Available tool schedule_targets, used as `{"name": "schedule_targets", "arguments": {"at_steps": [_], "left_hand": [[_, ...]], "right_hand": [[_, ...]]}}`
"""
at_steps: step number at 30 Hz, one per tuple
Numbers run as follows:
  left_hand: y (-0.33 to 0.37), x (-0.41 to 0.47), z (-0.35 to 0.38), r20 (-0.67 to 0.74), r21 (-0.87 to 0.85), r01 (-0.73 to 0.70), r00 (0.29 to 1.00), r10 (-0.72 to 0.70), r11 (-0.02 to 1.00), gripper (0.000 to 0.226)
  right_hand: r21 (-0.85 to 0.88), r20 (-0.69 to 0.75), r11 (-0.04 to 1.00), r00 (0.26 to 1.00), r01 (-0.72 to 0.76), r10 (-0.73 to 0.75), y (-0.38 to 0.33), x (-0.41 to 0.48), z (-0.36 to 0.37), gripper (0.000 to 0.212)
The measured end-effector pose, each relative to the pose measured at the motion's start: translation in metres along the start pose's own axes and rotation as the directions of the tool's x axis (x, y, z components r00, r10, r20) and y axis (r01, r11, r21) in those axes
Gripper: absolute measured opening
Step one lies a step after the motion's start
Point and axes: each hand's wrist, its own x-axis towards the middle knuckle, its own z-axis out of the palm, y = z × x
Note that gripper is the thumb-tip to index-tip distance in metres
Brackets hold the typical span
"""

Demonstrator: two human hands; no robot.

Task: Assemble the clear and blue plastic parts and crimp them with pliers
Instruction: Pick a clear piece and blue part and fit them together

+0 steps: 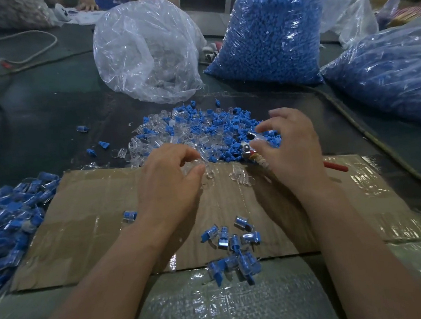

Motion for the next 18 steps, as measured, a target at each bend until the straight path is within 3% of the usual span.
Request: {"name": "schedule_targets", "arguments": {"at_steps": [3,7,14,18], "left_hand": [[0.001,0.0,0.0,0.008,-0.031,0.032,0.999,-0.032,0.999,0.011],[0.0,0.0,0.0,-0.004,-0.029,0.016,1.0,-0.016,0.999,0.013],[0.001,-0.001,0.001,-0.011,-0.038,0.019,1.0,-0.02,0.999,0.012],[0.001,-0.002,0.0,-0.001,-0.051,0.033,0.999,-0.033,0.998,0.014]], "right_hand": [[-0.075,0.122,0.994,0.99,0.081,-0.071,-0.009,0.004,0.015,0.016],[-0.164,0.279,0.982,0.959,0.098,-0.05,-0.009,0.009,0.032,0.021],[-0.236,0.397,0.97,0.917,0.059,0.041,-0.003,0.012,0.041,0.033],[-0.205,0.392,0.978,0.919,0.05,0.035,-0.003,0.013,0.041,0.024]]}}
